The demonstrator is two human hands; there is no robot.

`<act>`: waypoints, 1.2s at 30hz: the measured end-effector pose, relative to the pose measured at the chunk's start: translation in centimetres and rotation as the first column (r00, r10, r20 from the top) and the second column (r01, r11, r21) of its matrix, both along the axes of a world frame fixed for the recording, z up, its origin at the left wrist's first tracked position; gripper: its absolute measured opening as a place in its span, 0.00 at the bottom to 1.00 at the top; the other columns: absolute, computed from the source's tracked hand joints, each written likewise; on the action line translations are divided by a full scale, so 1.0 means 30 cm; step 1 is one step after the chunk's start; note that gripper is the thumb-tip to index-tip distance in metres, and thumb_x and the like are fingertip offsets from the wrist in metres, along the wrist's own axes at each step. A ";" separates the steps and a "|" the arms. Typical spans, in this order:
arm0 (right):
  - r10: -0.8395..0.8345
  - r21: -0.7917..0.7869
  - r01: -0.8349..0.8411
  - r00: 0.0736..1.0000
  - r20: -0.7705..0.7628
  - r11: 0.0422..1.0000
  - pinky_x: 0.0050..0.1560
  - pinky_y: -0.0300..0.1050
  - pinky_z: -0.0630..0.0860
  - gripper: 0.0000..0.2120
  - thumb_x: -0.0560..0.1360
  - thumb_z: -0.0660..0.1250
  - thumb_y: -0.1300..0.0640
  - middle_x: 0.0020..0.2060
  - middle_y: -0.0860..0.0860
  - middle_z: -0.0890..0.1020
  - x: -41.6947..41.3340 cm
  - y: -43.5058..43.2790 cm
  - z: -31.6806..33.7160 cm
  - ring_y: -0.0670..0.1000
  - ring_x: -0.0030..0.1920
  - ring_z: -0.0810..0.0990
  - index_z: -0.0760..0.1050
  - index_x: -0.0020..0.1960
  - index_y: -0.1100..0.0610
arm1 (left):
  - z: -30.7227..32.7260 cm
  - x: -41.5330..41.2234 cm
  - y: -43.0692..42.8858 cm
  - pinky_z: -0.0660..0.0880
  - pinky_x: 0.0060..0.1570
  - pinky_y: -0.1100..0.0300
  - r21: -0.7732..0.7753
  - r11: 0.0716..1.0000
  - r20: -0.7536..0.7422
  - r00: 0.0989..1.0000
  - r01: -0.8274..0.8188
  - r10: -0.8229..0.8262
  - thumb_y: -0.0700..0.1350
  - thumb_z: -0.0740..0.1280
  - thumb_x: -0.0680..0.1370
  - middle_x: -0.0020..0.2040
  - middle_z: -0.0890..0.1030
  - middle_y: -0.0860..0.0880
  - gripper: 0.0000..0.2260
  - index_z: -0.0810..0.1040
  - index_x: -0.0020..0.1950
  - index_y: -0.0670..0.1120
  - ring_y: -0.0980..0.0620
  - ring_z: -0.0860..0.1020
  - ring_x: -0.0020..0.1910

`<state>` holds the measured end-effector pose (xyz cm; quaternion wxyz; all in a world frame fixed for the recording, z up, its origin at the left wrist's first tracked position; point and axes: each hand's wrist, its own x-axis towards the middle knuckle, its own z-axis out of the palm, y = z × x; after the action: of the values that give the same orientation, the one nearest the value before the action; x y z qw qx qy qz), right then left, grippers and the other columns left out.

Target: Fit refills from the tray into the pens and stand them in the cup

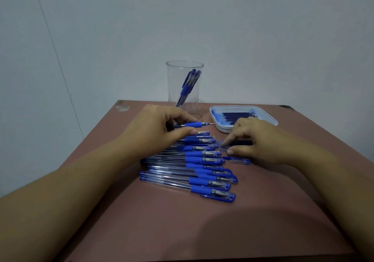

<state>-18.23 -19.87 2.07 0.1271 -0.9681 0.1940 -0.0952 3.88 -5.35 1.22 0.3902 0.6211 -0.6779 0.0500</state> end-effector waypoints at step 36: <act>0.082 0.072 -0.134 0.869 0.487 0.988 0.42 0.38 0.76 0.03 0.75 0.64 0.44 0.42 0.37 0.82 0.073 0.091 -0.020 0.44 0.42 0.81 0.76 0.45 0.39 | -0.002 -0.024 0.001 0.73 0.35 0.71 -0.002 0.998 0.025 0.998 0.061 -0.061 0.62 0.66 0.70 0.38 0.80 0.64 0.17 0.84 0.53 0.57 0.60 0.79 0.38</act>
<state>-16.03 -17.14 1.48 0.2264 -0.9152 0.1063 -0.3161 3.16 -5.33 1.15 0.3840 0.5988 -0.7013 0.0468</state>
